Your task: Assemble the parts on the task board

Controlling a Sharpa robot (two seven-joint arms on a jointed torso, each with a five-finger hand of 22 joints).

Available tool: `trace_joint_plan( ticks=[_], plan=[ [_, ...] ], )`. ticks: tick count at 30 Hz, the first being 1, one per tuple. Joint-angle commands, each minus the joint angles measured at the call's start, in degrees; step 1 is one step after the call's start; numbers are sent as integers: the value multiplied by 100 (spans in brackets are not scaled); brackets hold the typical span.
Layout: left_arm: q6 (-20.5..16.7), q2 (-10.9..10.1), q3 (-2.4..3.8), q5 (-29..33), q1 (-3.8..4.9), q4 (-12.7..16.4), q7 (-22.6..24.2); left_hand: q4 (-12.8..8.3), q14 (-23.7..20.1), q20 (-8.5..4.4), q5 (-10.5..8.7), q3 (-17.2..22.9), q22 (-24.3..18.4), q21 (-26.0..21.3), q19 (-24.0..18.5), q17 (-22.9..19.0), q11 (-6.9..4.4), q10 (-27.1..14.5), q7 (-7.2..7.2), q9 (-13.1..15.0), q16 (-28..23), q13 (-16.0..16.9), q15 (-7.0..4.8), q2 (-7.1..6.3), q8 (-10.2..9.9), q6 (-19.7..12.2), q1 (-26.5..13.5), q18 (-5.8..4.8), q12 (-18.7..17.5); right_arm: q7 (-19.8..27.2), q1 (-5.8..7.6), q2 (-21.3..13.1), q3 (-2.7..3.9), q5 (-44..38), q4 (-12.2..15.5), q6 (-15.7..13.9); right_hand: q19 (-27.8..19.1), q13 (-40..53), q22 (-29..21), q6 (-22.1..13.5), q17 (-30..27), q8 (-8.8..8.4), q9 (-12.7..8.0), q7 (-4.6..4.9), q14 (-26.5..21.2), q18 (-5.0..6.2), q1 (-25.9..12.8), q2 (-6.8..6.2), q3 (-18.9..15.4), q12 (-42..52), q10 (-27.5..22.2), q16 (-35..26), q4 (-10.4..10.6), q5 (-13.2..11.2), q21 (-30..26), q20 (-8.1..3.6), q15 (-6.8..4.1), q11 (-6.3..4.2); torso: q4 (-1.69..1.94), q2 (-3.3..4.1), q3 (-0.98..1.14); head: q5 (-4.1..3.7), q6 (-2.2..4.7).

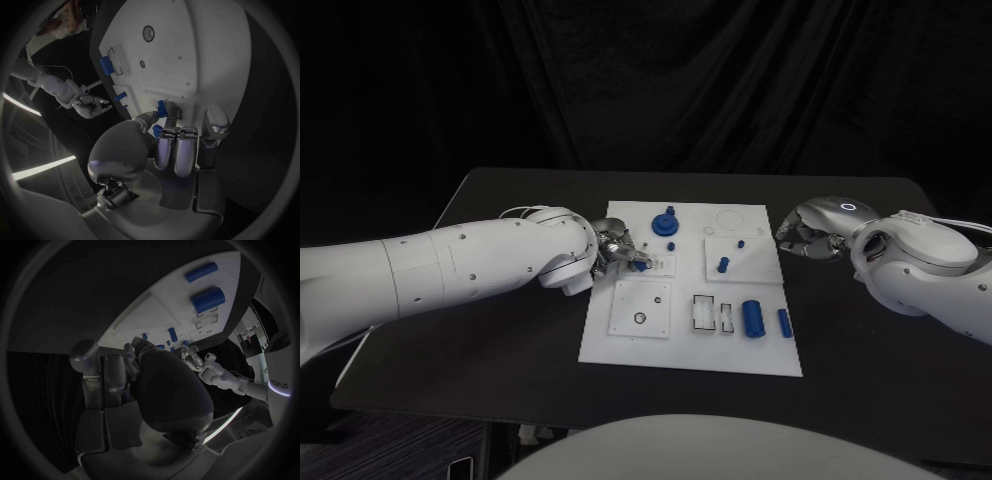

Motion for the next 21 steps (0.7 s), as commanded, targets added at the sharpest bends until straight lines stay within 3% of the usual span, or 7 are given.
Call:
trace_joint_plan(
  ticks=[1, 13, 21],
  plan=[
    [-692, -58, 3, 27, -12, 103, 273, -48, 584, -4, 59, 84, 134, 37, 40, 1509, -45, 565, -26, 13, 15, 1491, -35, -62, 26, -1, -10, 64, 23, -123, -16, -35, 3, -21, 22, -15, -38, -6, 608, 13, -9, -25, -6, -4, 23, 115, 14, -55, 33, -22, -46, -34, 6, 27, -20, 11, -31, -1, -4, 6, 1, -3, 1],
    [-1739, -146, 2, -527, -42, 285, 562, -14, 584, -17, 149, 172, 233, 172, 175, 1509, -55, 584, -30, 54, 15, 1503, -48, -50, 79, 7, -33, 29, 42, -151, -16, -114, 3, -20, 80, -64, -39, -18, 605, 17, -17, -25, -6, -1, 21, 116, 18, -61, 40, -32, -55, -44, 1, 18, -34, 12, -30, 2, 16, 9, -2, -8, 1],
    [-2101, -52, 2, -593, -215, 215, 475, 99, 584, -29, 139, 200, 282, 225, 243, 1509, -66, 584, -40, 85, 15, 1503, -60, -57, 129, 36, -119, 17, 42, -161, -16, -141, 3, -19, 104, -79, -39, -24, 605, 20, -21, -24, -6, 0, 20, 116, 14, -64, 40, -37, -58, -50, 2, 15, -35, 12, -29, 3, 1, 14, -1, 5, 1]
  ],
)
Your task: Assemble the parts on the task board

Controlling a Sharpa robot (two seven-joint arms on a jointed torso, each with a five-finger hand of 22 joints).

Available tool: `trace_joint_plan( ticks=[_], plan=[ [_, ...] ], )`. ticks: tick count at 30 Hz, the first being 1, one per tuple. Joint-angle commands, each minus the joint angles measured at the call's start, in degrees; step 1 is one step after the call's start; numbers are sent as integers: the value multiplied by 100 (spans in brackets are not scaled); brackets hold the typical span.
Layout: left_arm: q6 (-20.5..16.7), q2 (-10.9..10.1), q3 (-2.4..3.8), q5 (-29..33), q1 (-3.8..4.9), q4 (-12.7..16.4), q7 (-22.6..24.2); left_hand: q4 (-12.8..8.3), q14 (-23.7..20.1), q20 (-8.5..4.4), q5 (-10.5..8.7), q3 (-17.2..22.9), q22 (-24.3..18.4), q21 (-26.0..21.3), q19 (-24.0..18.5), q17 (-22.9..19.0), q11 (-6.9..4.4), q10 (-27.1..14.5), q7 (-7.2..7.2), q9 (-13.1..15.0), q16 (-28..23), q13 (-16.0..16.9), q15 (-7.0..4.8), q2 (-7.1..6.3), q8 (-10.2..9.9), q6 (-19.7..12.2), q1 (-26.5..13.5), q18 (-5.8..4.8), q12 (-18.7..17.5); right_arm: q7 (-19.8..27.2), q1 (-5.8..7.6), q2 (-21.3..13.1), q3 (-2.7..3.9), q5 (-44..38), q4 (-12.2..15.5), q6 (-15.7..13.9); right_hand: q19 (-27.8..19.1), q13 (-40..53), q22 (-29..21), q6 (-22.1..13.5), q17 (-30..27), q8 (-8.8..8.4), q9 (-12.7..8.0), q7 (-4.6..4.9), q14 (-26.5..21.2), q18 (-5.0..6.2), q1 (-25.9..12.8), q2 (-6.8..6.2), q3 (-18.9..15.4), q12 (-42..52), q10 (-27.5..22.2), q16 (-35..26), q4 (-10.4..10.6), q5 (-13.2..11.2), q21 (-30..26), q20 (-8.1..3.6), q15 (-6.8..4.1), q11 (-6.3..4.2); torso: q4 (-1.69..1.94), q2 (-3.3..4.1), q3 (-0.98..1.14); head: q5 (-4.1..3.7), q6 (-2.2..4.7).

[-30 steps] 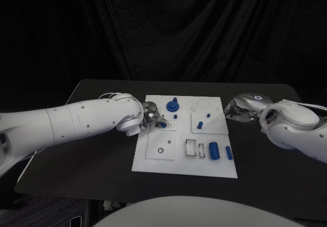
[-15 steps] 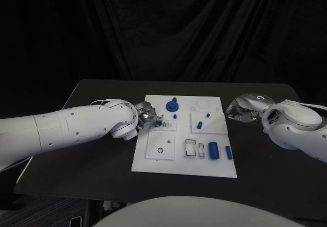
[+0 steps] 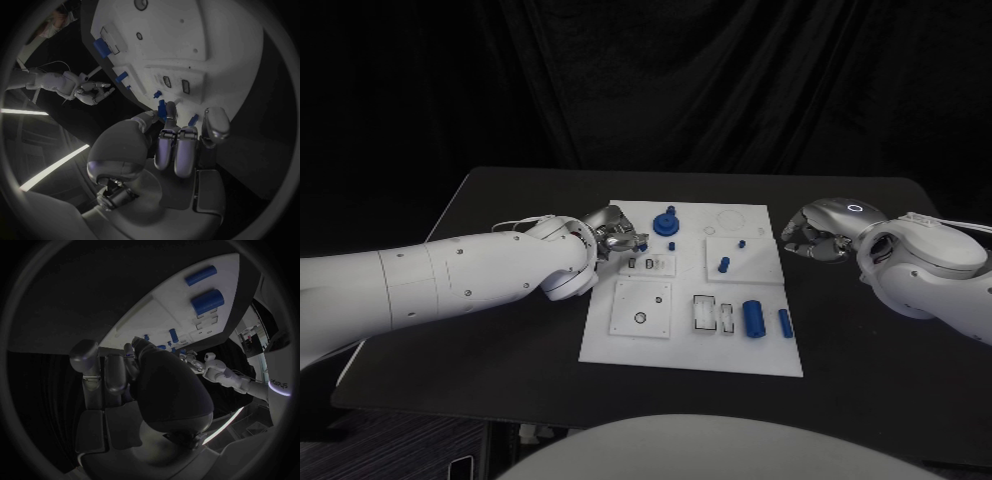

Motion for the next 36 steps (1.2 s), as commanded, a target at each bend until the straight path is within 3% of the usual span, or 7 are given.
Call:
trace_joint_plan(
  ticks=[1, 10, 21, 31, 36],
  plan=[
    [-437, 27, 4, -162, -51, -17, 80, 70, 606, -9, 13, -17, 287, 38, 65, 1509, -49, 603, -42, 9, 15, 1503, -41, 1, 49, 15, -67, 16, 20, -127, -15, -26, 3, -20, 25, -68, -39, 1, 606, 20, -10, -24, -7, 1, 20, 116, 14, -64, 40, -25, -57, -26, 2, 15, -36, 12, -29, 1, -7, 5, 1, -5, 1],
    [-565, -11, 5, -775, -149, 69, -81, 204, 606, -82, 45, 18, 508, 382, 420, 1509, -138, 603, -134, 43, 15, 1503, -125, -87, 155, 234, -171, -70, 20, -148, -15, -89, 2, -20, 41, -76, -40, -22, 604, 22, -10, -24, -7, 2, 20, 117, 9, -70, 38, -41, -72, -26, 4, 10, -42, 12, -28, 2, -9, 0, 4, 7, 1],
    [-292, 39, 5, -879, -167, 67, -126, 261, 606, -128, 18, 26, 564, 461, 520, 1509, -181, 603, -176, 56, 15, 1503, -170, -123, 196, 349, -226, -93, 20, -186, -18, -174, 2, -18, 56, -116, -38, -29, 604, 24, -19, -24, -7, 3, 18, 117, -2, -80, 34, -46, -75, -38, 10, 2, -44, 13, -28, 2, 5, 0, 5, -26, 1],
    [-84, 58, 5, -888, -171, 62, -155, 288, 606, -137, -16, 22, 543, 415, 493, 1509, -182, 603, -174, 48, 15, 1503, -175, -131, 176, 325, -251, -83, 20, -182, -28, -176, 1, -18, 51, -150, -38, -29, 604, 24, -19, -24, -7, 3, 18, 117, -2, -80, 34, -46, -75, -38, 10, 2, -44, 13, -28, 2, -16, -8, -9, 22, 1],
    [-74, 74, 5, -888, -176, 41, -153, 296, 606, -138, -22, 21, 531, 388, 474, 1509, -181, 603, -172, 45, 15, 1503, -175, -134, 168, 315, -258, -77, 20, -179, -30, -171, 1, -18, 46, -165, -36, -29, 605, 26, -19, -23, -7, 1, 19, 115, -7, -85, 33, -47, -73, -38, 13, -2, -39, 13, -28, 1, -2, -11, -4, 11, 1]
  ],
)
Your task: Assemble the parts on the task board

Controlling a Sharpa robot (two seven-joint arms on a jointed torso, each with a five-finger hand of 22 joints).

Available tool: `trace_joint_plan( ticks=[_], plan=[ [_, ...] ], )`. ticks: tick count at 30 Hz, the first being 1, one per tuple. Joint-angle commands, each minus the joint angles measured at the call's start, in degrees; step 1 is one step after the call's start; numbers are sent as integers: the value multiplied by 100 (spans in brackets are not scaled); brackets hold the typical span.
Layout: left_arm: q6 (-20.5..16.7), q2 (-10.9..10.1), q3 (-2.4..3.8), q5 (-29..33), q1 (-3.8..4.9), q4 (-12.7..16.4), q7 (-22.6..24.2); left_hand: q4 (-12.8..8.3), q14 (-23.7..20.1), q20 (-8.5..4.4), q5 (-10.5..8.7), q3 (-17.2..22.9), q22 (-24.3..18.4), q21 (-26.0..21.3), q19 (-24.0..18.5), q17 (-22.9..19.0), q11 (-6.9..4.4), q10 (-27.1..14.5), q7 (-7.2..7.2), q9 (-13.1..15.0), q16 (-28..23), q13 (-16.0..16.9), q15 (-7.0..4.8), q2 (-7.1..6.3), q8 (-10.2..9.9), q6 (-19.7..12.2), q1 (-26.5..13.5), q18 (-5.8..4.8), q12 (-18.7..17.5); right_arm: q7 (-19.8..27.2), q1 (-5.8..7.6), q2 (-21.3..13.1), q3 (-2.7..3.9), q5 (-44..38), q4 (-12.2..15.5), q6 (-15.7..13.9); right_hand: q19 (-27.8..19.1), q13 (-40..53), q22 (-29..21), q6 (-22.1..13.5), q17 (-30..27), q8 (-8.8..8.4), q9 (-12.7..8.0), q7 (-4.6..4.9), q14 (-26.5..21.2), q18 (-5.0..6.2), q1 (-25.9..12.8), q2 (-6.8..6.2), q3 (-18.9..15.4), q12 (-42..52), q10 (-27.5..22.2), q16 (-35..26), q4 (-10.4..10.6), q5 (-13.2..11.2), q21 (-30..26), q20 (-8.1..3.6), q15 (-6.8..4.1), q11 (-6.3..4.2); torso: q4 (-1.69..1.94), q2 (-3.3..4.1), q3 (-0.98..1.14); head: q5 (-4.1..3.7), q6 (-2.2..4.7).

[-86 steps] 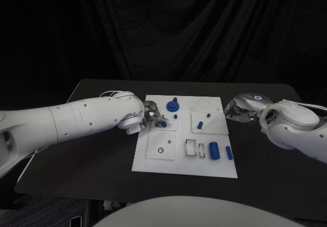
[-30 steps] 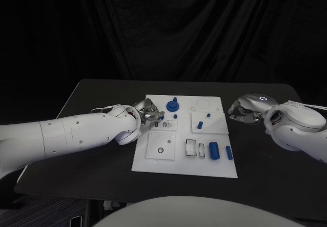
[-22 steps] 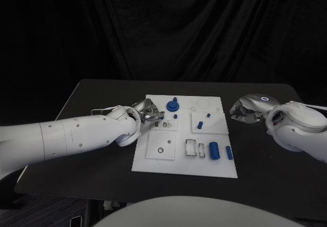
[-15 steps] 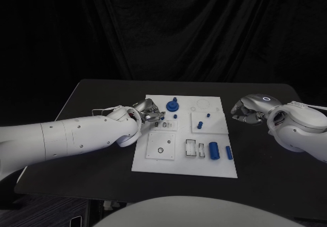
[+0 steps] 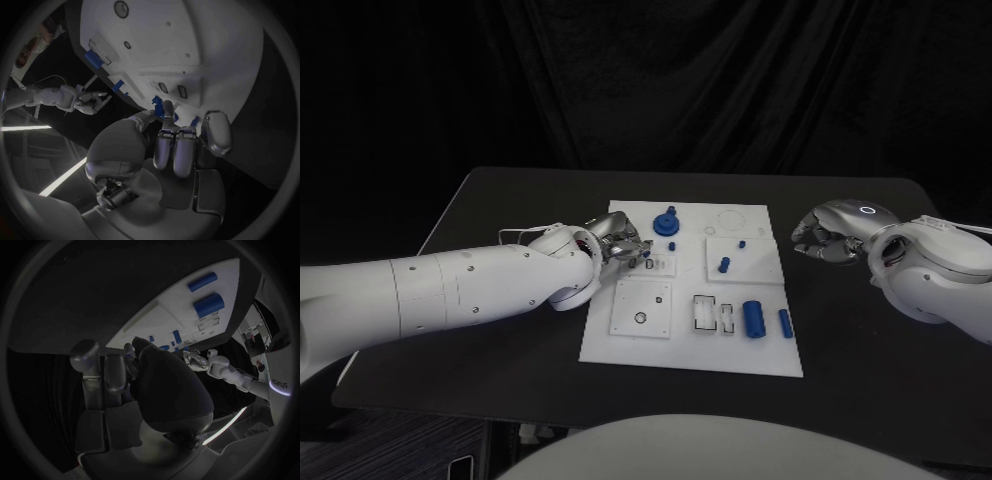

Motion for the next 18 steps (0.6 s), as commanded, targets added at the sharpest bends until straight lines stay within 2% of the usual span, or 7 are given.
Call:
trace_joint_plan(
  ticks=[1, 6, 9, 15, 18],
  plan=[
    [93, 21, 4, -35, -15, -1, 24, 40, 606, -24, -41, -1, 532, -20, -9, 1510, -43, 595, -6, -6, 15, 1503, -51, 5, 5, 6, -74, -77, 21, -107, -15, -2, 3, -20, 2, -110, -36, -10, 602, 26, -5, -23, -8, 1, 19, 116, 16, -62, 33, -38, -34, -38, 13, -2, -16, 13, -28, 2, 9, -5, 4, -14, 1],
    [-64, 46, 4, -121, -44, 4, 61, 34, 606, -26, -18, 20, 544, -3, 7, 1510, -46, 595, -12, -8, 15, 1503, -52, 12, -2, 1, -57, -83, 21, -107, -16, -3, 3, -20, -1, -119, -36, -10, 602, 26, -5, -23, -8, 1, 19, 116, 16, -62, 33, -38, -34, -38, 13, -2, -16, 13, -28, 2, 8, -3, 11, -23, 1],
    [-154, 41, 4, -504, -93, 33, 43, 33, 606, -31, 22, 37, 571, 40, 46, 1510, -52, 595, -15, -7, 15, 1503, -57, 9, 2, 19, -50, -95, 21, -113, -16, -3, 3, -20, -5, -116, -35, -6, 602, 31, -4, -22, -8, 0, 20, 116, 11, -68, 32, -35, -29, -36, 16, -5, -20, 13, -28, 2, 17, -2, 12, -34, 1],
    [-353, 4, 4, -1447, -230, 109, -18, 36, 606, -43, 48, 47, 622, 123, 122, 1510, -66, 595, -29, -11, 15, 1503, -72, -27, 10, 77, -58, -118, 21, -119, -16, 4, 3, -20, -15, -120, -33, -5, 602, 33, -5, -21, -8, 0, 21, 116, 7, -72, 30, -34, -27, -36, 18, -6, -16, 13, -29, 2, -2, 0, 11, -8, 1],
    [-360, -7, 5, -1624, -272, 129, -63, 46, 606, -52, 44, 47, 635, 143, 147, 1510, -78, 595, -43, -12, 15, 1503, -82, -47, 8, 126, -69, -124, 21, -119, -17, 9, 3, -20, -19, -119, -33, -5, 602, 33, -5, -21, -8, 0, 21, 116, 7, -72, 30, -34, -27, -36, 18, -6, -16, 13, -29, 2, -4, 1, 10, -7, 1]
  ],
)
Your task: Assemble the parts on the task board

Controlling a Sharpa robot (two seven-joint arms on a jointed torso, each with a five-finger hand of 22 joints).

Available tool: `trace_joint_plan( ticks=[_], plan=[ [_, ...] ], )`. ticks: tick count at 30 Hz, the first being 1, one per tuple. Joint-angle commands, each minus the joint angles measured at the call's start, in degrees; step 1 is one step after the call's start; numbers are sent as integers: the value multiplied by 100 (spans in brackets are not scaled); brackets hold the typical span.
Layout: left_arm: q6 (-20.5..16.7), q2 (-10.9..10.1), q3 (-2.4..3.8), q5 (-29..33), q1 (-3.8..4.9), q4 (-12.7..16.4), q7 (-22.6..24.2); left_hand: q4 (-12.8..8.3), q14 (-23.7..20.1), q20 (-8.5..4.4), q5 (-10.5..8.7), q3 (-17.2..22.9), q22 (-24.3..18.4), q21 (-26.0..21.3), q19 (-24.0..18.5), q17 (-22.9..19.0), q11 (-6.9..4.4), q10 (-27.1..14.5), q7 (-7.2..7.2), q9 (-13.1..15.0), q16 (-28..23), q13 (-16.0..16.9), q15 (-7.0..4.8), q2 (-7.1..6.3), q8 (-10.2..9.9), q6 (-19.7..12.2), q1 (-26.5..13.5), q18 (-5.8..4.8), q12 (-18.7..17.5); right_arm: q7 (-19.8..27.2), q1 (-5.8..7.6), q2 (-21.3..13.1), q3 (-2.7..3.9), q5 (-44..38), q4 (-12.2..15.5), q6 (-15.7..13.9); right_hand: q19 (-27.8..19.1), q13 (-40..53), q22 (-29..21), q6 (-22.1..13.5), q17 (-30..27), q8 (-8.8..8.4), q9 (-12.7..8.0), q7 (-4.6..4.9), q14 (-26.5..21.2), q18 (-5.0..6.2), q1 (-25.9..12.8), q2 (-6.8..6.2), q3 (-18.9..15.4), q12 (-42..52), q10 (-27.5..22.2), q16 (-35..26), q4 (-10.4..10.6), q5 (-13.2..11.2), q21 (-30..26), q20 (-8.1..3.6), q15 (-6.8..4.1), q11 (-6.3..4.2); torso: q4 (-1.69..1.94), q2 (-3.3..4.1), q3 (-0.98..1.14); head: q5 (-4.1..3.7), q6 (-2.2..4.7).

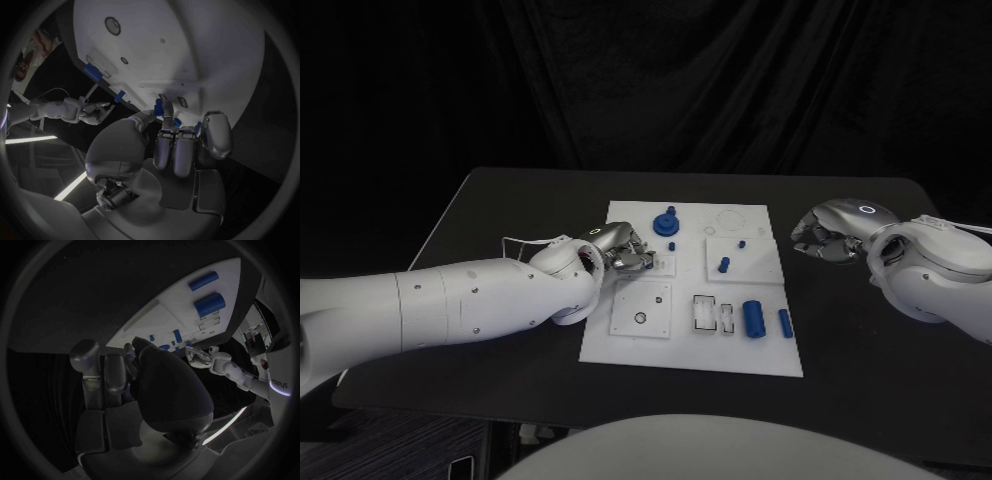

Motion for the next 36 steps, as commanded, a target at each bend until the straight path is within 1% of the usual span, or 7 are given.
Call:
trace_joint_plan(
  ticks=[1, 10, 15, 25, 27, 28, 36],
  plan=[
    [-214, -1, 5, -779, -44, 36, -62, 32, 606, -12, 7, 13, 651, 62, 65, 1510, -43, 594, -6, -11, 15, 1503, -48, -19, 9, 65, -59, -74, 21, -109, -15, 4, 2, -21, -6, -87, -33, 0, 604, 33, -5, -21, -8, 0, 21, 116, 7, -71, 30, -35, -27, -36, 18, -6, -17, 13, -29, 1, -8, 6, -1, 7, 1],
    [-296, 7, 5, -964, -114, 25, -67, 59, 606, -23, -16, 15, 657, 68, 80, 1510, -53, 594, -16, -13, 15, 1503, -58, -17, -1, 98, -85, -77, 21, -103, -28, 20, 2, -21, -21, -90, -33, 0, 604, 33, -5, -21, -8, 0, 21, 116, 7, -71, 30, -35, -27, -36, 18, -6, -17, 13, -29, 1, -4, 0, 6, 3, 1],
    [-362, 11, 5, -984, -130, 14, -44, 63, 606, -24, -18, 19, 659, 70, 84, 1510, -55, 594, -18, -13, 15, 1503, -59, -13, -3, 102, -87, -78, 21, -101, -43, 17, 2, -21, -26, -88, -33, 0, 604, 33, -5, -21, -8, 0, 21, 116, 7, -71, 30, -35, -27, -36, 18, -6, -17, 13, -29, 1, -2, 3, -1, 11, 1],
    [-437, 30, 5, -992, -158, -40, -36, 120, 606, -38, -55, 22, 665, 72, 101, 1510, -64, 594, -24, -15, 15, 1503, -71, 5, -22, 139, -130, -81, 21, -108, -54, 23, 2, -21, -31, -73, -31, -14, 603, 41, -12, -18, -7, -2, 21, 116, -2, -79, 28, -44, -31, -45, 24, -10, -21, 13, -29, 1, -7, 9, -4, 12, 1],
    [-432, 40, 5, -993, -162, -56, -40, 161, 606, -46, -135, 5, 663, 60, 104, 1510, -69, 594, -28, -14, 15, 1503, -78, -1, -39, 160, -164, -80, 21, -111, -56, 26, 2, -21, -31, -69, -31, -14, 603, 41, -12, -18, -7, -2, 21, 116, -2, -79, 28, -44, -31, -45, 24, -10, -21, 13, -29, 1, -4, 9, -4, 9, 1],
    [-428, 46, 5, -993, -165, -65, -42, 194, 606, -51, -254, -13, 666, 58, 112, 1510, -73, 594, -32, -12, 15, 1503, -82, -1, -53, 175, -186, -81, 21, -112, -56, 27, 2, -21, -31, -67, -31, -14, 603, 41, -12, -18, -7, -2, 21, 116, -2, -79, 28, -44, -31, -45, 24, -10, -21, 13, -29, 1, -3, 8, -4, 7, 1],
    [-406, 99, 5, -993, -180, -146, -48, 227, 606, -57, -351, -30, 668, 51, 118, 1510, -75, 594, -34, -9, 15, 1503, -86, 0, -72, 191, -203, -82, 21, -120, -59, 29, 2, -21, -29, -55, -31, -14, 603, 41, -12, -18, -7, -2, 21, 116, -2, -79, 28, -44, -31, -45, 24, -10, -21, 13, -29, 1, -5, 8, -3, 4, 1]
  ],
)
